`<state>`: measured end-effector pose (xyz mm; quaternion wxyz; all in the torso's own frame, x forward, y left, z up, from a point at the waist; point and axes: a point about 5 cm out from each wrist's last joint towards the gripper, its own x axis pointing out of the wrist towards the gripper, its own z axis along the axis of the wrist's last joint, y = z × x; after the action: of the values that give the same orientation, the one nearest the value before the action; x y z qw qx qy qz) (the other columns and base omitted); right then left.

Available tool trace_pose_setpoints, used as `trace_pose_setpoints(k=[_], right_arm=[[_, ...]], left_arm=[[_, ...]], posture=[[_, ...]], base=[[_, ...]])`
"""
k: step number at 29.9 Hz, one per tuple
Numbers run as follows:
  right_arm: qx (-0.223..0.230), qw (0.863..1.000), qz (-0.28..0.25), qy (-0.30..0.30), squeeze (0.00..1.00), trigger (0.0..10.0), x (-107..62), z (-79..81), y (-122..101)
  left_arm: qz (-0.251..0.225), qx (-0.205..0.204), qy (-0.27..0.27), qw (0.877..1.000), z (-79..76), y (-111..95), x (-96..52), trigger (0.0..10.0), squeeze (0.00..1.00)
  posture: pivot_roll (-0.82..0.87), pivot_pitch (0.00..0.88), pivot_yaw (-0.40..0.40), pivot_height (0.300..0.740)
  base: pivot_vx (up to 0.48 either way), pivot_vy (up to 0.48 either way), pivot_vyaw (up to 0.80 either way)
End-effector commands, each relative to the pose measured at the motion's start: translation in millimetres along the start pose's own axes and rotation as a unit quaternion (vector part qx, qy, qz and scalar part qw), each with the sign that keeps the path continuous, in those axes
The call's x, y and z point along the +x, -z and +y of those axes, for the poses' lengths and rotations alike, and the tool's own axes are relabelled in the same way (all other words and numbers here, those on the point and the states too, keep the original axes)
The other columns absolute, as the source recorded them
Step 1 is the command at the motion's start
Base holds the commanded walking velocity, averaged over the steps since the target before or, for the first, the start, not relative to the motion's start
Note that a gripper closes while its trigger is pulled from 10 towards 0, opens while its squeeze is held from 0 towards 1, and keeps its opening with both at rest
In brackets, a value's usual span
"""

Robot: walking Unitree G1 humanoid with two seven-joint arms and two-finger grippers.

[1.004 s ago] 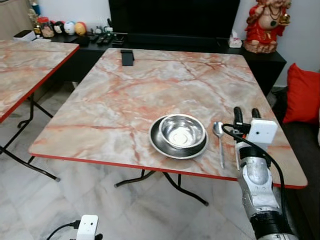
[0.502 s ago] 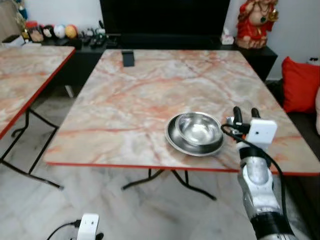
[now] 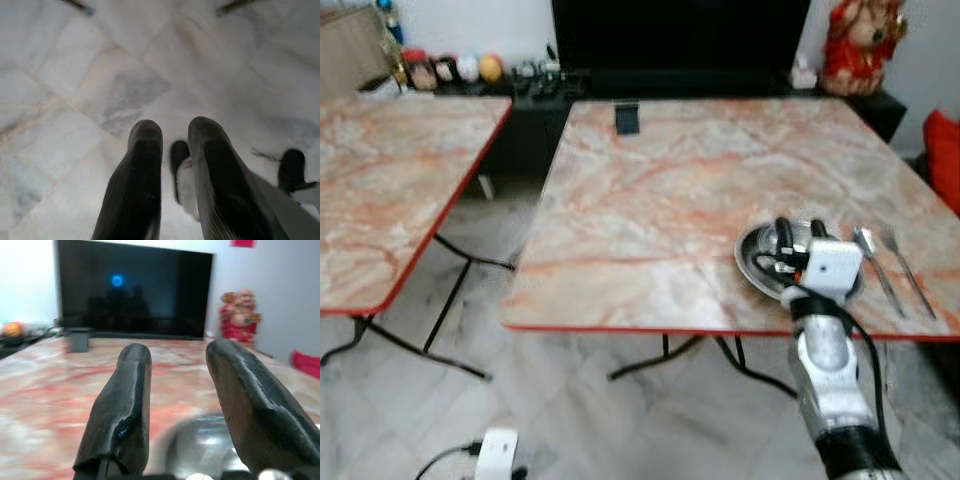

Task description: Setting the table

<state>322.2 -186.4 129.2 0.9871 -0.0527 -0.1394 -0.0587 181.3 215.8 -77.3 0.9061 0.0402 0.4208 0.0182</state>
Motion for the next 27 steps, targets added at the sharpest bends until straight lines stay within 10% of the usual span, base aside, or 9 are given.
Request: trace_pose_setpoints(k=[1, 27], right_arm=[[0.000, 1.000, -0.014, -0.022, 0.00, 10.0, 2.0, 9.8, -6.0], [0.010, 1.000, 0.003, -0.027, 0.00, 10.0, 0.9, 12.4, 0.8]], left_arm=[[0.014, 0.000, -0.005, 1.000, 3.5, 9.1, -2.7, 10.0, 0.00], [0.013, 0.001, -0.005, 1.000, 4.0, 9.7, -3.0, 10.0, 0.00]], posture=[[0.03, 0.000, -0.011, 0.731], [0.03, 0.000, -0.009, 0.731]], base=[[0.000, 0.480, 0.63], [0.000, 0.443, 0.07]])
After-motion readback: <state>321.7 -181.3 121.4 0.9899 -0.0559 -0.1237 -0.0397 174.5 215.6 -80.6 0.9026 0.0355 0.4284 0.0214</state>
